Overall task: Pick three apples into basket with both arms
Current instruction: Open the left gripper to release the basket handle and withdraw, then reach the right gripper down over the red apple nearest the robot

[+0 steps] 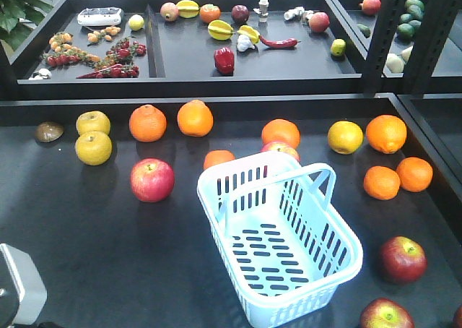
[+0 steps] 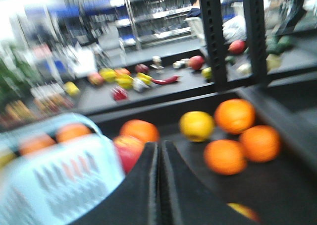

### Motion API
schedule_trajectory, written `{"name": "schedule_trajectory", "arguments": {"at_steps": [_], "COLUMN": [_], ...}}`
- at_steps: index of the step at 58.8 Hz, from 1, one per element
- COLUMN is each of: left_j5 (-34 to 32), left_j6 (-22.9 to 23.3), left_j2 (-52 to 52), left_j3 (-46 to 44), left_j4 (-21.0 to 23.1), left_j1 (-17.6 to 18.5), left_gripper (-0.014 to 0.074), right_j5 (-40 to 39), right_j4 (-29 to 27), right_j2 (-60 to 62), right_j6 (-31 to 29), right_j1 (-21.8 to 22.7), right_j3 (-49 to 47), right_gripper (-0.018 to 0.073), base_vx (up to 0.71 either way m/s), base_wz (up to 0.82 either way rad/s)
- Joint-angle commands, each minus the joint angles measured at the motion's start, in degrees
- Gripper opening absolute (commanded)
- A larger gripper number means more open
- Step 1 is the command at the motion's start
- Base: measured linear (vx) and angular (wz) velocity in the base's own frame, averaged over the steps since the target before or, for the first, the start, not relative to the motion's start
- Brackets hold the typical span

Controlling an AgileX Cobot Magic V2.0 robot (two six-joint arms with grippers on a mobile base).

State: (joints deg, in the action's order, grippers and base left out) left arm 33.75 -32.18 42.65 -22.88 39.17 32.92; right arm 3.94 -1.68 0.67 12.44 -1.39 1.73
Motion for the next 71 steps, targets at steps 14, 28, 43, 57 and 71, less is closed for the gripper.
{"name": "schedule_trajectory", "arguments": {"at_steps": [14,28,43,57,71], "left_j5": [-2.7,-2.6,-7.0,-8.9,-7.1], "left_j6": [0.2,0.2,0.0,0.0,0.1], "left_j2": [-0.2,-0.2,-0.2,-0.2,-0.2], "left_j3": [-1.4,-1.4,-1.4,-1.4,-1.4], "left_j4": [2.1,2.1,1.8,2.0,2.0], "left_j1": [0.3,0.3,0.3,0.3,0.3], "left_gripper": [-0.0006,-0.0006,-0.0006,-0.0006,-0.0006], "right_j5": [-7.1,1.2,35.8,53.1,49.2], "right_j4": [-23.8,-20.5,-7.5,-6.2,-6.3], "right_j2": [0.7,0.4,-17.0,-38.6,-48.7], "right_j6": [15.0,8.1,-10.2,-20.8,-19.9], "right_j1": [0.3,0.3,0.3,0.3,0.3], "right_j3": [0.7,-6.6,-31.8,-41.3,-41.4], "right_gripper": [-0.0008,-0.0005,-0.0002,0.0267,0.0725], "base_vx": [0.00,0.00,0.00,0.00,0.00], "base_wz": [0.00,0.00,0.00,0.00,0.00]}}
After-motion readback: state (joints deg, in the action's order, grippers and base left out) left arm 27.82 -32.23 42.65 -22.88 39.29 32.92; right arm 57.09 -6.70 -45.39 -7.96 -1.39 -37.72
